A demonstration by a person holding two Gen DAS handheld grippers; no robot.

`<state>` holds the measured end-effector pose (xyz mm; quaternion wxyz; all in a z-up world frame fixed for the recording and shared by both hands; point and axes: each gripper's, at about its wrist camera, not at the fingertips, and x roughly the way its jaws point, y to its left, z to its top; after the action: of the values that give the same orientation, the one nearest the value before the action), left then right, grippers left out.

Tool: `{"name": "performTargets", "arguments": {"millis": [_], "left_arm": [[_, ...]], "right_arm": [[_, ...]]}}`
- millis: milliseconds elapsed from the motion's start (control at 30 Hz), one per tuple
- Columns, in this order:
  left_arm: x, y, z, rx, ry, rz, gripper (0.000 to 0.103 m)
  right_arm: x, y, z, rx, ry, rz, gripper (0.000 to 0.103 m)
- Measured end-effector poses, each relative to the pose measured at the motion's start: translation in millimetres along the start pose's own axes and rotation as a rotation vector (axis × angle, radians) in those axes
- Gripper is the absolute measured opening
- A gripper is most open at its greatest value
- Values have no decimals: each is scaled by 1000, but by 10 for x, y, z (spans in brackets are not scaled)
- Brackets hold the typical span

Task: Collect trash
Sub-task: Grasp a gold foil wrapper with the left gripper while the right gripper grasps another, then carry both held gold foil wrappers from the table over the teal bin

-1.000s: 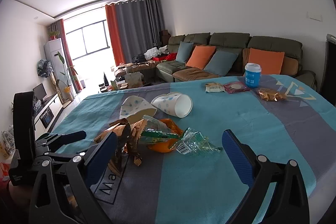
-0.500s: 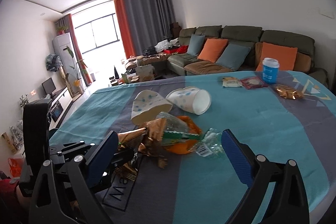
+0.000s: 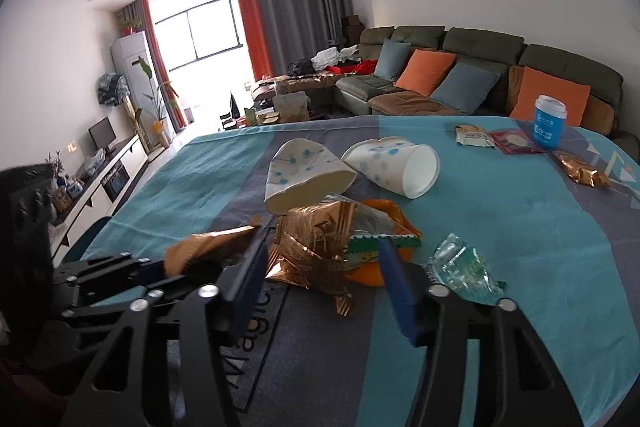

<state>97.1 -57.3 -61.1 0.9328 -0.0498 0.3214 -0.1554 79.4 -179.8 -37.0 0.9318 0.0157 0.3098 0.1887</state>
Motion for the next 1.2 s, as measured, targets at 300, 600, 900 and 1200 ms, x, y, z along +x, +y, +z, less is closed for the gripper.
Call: {"name": "performTargets", "arguments": {"millis": [300, 600, 900, 1200], "left_arm": [[-102, 101, -22, -42, -12, 12, 26], [-295, 144, -28, -57, -52, 22, 26], [-717, 230, 4, -73, -146, 82, 26], [-1272, 488, 67, -102, -266, 200, 26]], "right_arm": [[109, 107, -43, -33, 57, 23, 15], [22, 191, -39, -55, 43, 56, 1], [-224, 453, 100, -90, -31, 132, 1], [-381, 871, 407, -161, -125, 214, 1]]}}
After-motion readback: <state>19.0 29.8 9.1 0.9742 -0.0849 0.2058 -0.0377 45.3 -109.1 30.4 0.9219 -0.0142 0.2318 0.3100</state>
